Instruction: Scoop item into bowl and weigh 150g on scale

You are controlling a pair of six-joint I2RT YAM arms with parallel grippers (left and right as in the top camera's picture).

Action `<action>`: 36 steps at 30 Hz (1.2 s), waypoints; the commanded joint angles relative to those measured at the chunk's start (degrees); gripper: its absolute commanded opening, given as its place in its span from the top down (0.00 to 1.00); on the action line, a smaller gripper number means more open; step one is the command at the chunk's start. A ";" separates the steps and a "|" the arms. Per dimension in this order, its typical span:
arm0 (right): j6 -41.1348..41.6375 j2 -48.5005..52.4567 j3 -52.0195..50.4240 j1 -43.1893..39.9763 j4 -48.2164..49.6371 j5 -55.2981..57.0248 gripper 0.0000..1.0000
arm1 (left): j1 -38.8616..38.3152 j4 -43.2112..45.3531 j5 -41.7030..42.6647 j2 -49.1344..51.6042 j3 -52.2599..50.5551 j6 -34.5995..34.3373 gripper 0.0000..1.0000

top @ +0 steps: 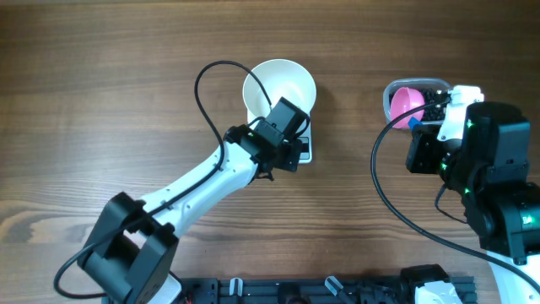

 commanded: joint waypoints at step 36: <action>2.40 0.04 0.83 -0.28 1.88 -0.98 0.96 | -0.07 8.41 -4.61 8.46 0.94 0.87 0.96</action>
